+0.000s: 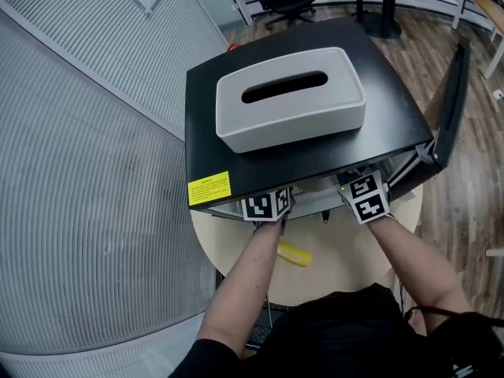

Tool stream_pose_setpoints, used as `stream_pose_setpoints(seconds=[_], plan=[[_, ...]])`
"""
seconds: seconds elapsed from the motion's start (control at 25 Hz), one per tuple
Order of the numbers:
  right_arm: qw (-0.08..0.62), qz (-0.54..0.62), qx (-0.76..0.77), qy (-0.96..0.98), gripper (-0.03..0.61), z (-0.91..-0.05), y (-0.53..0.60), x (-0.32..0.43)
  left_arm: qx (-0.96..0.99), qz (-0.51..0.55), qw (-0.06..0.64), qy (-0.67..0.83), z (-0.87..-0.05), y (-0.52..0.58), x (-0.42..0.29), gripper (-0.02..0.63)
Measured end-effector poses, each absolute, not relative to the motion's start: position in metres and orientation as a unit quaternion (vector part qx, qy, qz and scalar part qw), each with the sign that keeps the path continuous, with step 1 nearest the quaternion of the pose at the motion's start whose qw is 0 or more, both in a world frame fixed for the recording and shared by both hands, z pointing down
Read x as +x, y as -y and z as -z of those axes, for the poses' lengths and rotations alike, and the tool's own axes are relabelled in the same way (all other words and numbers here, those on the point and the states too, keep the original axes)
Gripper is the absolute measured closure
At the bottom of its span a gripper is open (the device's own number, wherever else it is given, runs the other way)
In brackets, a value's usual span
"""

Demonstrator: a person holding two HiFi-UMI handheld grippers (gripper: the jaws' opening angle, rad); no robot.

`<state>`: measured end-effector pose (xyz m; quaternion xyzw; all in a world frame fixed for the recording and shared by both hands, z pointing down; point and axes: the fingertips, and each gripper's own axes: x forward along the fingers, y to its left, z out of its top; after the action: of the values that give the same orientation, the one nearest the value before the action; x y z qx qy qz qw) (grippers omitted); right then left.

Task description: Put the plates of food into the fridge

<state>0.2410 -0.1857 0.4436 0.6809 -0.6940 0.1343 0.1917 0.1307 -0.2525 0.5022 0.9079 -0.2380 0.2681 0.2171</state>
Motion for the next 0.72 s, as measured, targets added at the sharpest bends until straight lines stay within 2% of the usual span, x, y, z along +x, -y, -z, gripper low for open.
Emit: stream_pose_setpoints(seconds=[0.24,0.72], plan=[[0.187,-0.141,0.691,0.684,0.515,-0.445,0.187,0.245,0.926,-0.252,0.093,0.265,-0.446,0.255,0.139,0.572],[0.169,-0.102,0.7,0.686,0.515,-0.429,0.18,0.237,0.936,-0.192,0.051,0.291,-0.418,0.25,0.13,0.572]])
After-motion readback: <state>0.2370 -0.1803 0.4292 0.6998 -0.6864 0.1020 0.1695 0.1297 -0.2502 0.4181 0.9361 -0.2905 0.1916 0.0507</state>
